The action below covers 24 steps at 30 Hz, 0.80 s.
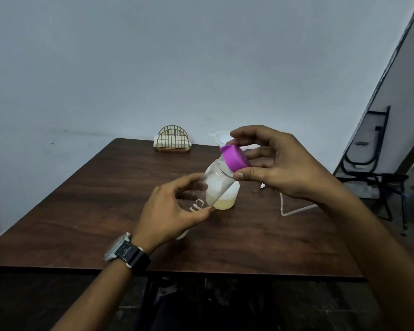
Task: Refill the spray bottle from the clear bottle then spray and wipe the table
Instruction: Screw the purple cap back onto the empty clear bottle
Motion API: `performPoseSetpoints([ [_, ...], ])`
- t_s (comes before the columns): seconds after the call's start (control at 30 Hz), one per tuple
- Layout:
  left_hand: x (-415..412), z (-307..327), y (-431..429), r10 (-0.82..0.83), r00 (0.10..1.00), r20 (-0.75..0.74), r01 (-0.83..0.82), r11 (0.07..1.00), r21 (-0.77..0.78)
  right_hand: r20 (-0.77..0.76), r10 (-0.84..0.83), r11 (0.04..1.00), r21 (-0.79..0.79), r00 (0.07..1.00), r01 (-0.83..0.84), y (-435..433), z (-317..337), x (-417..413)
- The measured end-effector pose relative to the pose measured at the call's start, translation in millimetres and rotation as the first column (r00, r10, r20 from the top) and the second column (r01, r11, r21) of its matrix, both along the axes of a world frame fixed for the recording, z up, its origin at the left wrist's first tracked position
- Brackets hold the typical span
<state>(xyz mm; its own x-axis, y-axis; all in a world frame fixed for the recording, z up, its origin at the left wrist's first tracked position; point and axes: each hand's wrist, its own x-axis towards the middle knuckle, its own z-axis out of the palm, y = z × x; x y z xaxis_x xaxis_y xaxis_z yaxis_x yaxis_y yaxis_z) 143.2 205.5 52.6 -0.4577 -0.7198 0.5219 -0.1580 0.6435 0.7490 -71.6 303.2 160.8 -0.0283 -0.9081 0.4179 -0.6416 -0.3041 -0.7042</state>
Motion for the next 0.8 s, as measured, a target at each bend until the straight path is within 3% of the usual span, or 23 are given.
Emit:
performPoseSetpoints([
  [0.33, -6, 0, -7, 0.048, 0.993, 0.104, -0.041, 0.997, -0.061, -0.1, 0.029, 0.991, 0.136, 0.995, -0.015, -1, 5, -3],
  [0.57, -7, -6, -4, 0.042, 0.994, 0.098, -0.039, 0.999, -0.031, -0.293, -0.157, 0.971, 0.128, 0.943, 0.202, 3, 12, 1],
  [0.8, -5, -5, -5, 0.087, 0.987, 0.132, -0.079, 0.995, -0.065, -0.337, -0.151, 0.974, 0.111, 0.929, 0.198, 0, 8, 1],
])
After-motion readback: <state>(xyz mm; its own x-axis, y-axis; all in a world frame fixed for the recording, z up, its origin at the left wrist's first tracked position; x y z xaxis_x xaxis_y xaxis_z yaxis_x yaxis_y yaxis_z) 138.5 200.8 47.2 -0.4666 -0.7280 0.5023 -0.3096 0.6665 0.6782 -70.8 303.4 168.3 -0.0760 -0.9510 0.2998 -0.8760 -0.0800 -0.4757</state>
